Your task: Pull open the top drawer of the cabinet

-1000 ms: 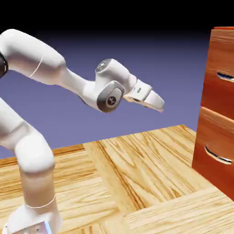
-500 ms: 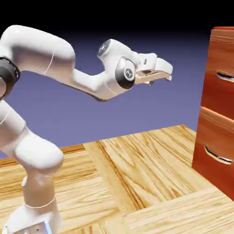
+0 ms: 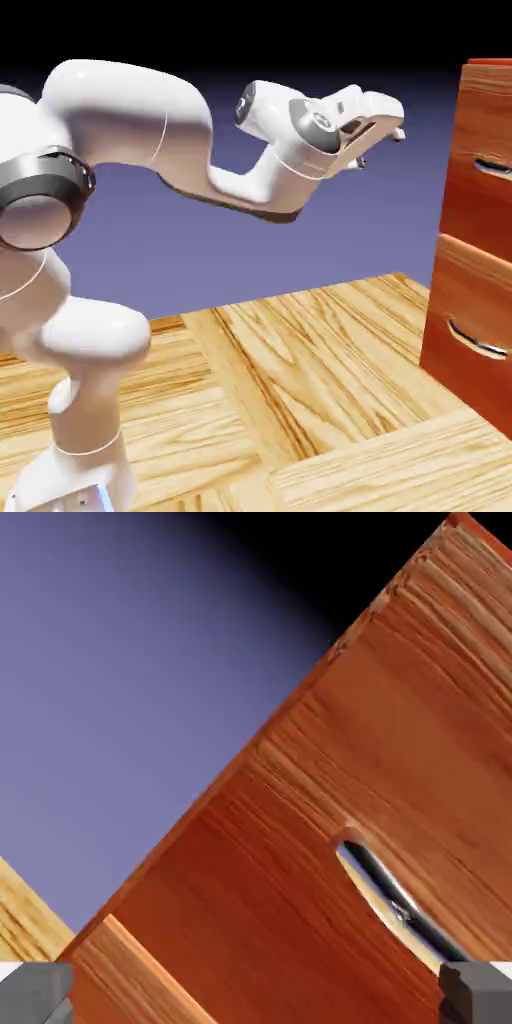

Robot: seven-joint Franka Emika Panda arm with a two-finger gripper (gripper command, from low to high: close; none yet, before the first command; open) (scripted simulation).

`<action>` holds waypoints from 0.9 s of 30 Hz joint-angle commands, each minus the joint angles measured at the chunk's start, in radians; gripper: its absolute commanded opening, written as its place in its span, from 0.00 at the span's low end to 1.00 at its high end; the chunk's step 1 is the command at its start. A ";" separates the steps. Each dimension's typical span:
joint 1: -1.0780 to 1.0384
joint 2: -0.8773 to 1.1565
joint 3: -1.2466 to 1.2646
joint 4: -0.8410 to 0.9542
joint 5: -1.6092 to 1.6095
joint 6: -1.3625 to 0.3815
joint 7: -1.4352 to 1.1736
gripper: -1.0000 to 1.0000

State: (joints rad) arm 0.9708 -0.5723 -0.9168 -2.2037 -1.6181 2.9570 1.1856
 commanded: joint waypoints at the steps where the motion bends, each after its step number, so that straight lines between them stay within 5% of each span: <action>1: 0.026 0.000 -0.025 0.016 -0.044 -0.002 0.012 0.50; 27: 0.696 -0.002 -0.665 0.440 -1.174 -0.058 0.323 0.50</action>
State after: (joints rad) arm 1.6665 -0.5740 -1.5822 -1.7637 -2.7923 2.8990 1.5082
